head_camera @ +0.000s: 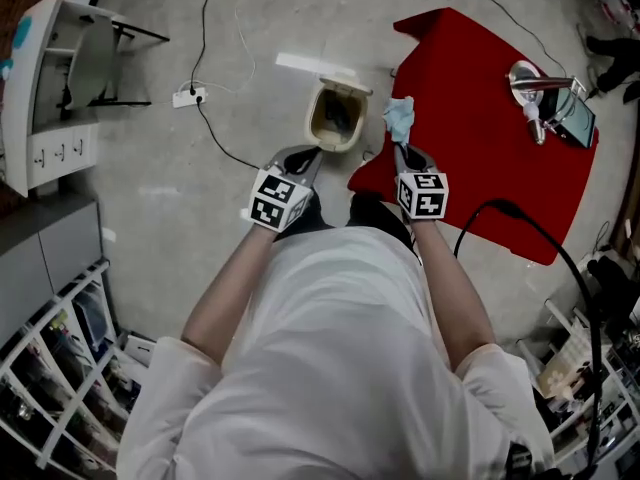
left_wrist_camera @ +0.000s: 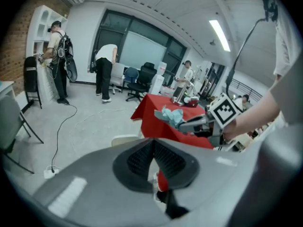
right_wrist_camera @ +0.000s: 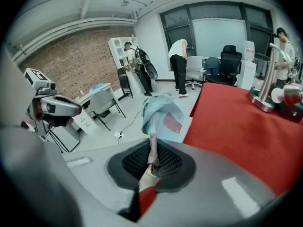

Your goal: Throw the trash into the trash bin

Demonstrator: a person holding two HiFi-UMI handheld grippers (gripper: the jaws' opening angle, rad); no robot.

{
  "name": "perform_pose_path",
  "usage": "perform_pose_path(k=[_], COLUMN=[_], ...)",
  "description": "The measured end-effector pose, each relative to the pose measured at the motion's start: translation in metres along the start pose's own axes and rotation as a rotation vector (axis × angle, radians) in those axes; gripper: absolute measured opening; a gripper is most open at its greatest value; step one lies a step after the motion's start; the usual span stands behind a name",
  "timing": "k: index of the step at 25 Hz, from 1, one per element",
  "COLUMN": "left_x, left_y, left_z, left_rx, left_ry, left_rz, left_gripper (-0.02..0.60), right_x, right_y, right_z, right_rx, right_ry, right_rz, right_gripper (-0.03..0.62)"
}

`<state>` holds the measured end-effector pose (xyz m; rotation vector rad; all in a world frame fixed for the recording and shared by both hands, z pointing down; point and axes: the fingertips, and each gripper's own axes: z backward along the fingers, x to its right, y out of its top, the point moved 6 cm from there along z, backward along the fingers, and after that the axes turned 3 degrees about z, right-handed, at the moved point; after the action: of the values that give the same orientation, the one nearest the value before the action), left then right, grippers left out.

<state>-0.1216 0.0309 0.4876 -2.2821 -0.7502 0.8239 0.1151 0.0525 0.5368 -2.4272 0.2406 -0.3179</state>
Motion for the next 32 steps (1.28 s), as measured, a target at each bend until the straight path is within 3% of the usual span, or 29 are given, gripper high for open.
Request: perform_pose_path(k=[14, 23, 32], left_x=[-0.073, -0.132, -0.179], left_y=[-0.020, -0.068, -0.110], left_z=[0.025, -0.028, -0.082], left_rx=[-0.009, -0.037, -0.076], left_ry=[0.039, 0.079, 0.071], left_rz=[0.064, 0.128, 0.169], left_gripper=[0.005, 0.005, 0.005], right_x=[-0.074, -0.065, -0.072], right_y=[0.010, -0.049, -0.093], right_z=[-0.069, -0.161, -0.247], right_rx=[-0.064, -0.145, -0.199], right_ry=[0.092, 0.098, 0.108], right_rz=[-0.027, -0.126, -0.194], right_gripper=[0.011, 0.011, 0.012])
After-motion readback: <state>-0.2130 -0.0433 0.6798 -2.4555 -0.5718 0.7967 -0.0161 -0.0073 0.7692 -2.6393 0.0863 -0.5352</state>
